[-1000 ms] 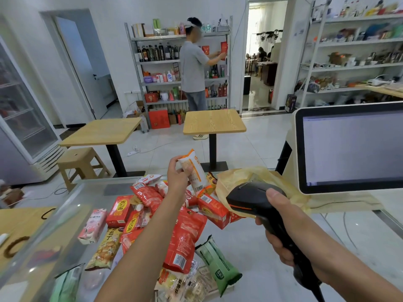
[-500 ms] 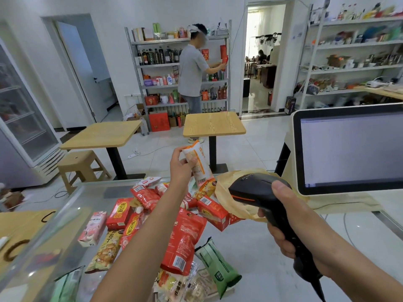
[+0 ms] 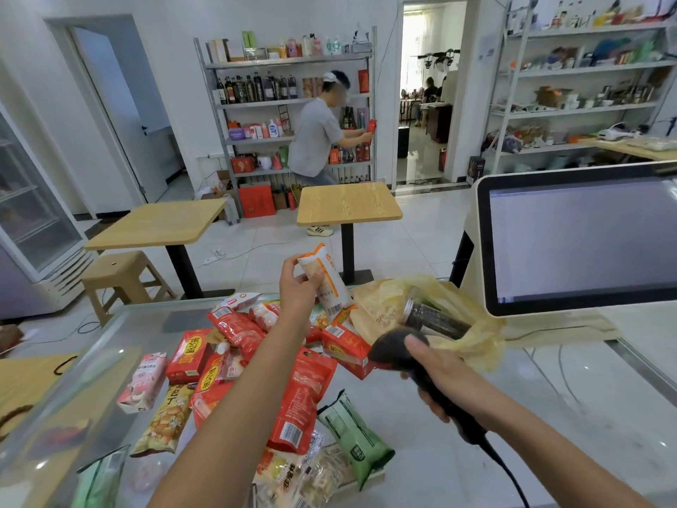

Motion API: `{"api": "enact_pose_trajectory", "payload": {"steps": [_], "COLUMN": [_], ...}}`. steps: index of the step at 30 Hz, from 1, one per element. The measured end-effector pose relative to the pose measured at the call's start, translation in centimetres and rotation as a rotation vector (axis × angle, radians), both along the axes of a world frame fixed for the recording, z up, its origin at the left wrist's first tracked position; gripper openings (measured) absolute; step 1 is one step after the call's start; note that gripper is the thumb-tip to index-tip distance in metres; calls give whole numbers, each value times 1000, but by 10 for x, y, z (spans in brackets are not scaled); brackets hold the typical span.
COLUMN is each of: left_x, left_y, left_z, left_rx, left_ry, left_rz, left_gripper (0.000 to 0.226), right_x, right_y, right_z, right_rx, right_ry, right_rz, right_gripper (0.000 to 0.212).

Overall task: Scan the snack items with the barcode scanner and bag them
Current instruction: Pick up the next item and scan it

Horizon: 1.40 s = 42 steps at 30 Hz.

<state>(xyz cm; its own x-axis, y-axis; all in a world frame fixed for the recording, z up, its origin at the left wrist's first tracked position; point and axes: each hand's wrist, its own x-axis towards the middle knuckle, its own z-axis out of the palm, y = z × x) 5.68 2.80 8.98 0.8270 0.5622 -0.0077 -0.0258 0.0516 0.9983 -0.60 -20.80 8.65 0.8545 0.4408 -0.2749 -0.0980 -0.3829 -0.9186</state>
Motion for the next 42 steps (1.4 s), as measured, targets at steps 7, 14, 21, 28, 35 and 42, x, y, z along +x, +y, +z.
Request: {"api": "enact_pose_trajectory", "payload": {"steps": [7,14,21,28,35,42], "left_x": [-13,-26,-21,0,-1,-3], "left_y": [-17,-43,-88,-103,-90,-92], "left_z": [-32,-48,-43,-55,-102,-92], "left_rx": [-88,-264,-318,392,1734,1684], "left_ry": [92,118,51,7,-7,-224], "left_rz": [-33,-75,-155,-439,-374,-331], "left_gripper": [35,27,34,60,42,41], "right_x": [17,28,66,119,137,141], "right_y": [5,4,10,4,-1,-42], "right_z": [-84,-105,-82,-51,-78,-98], "right_rx": [-180,-683,-486,125,105,-870], "right_ry": [122,-315,-1208,-500,-407,-693], "right_rz": [-63,-178,-108,-255,-57,111], "right_gripper": [60,66,79,38,50,43]}}
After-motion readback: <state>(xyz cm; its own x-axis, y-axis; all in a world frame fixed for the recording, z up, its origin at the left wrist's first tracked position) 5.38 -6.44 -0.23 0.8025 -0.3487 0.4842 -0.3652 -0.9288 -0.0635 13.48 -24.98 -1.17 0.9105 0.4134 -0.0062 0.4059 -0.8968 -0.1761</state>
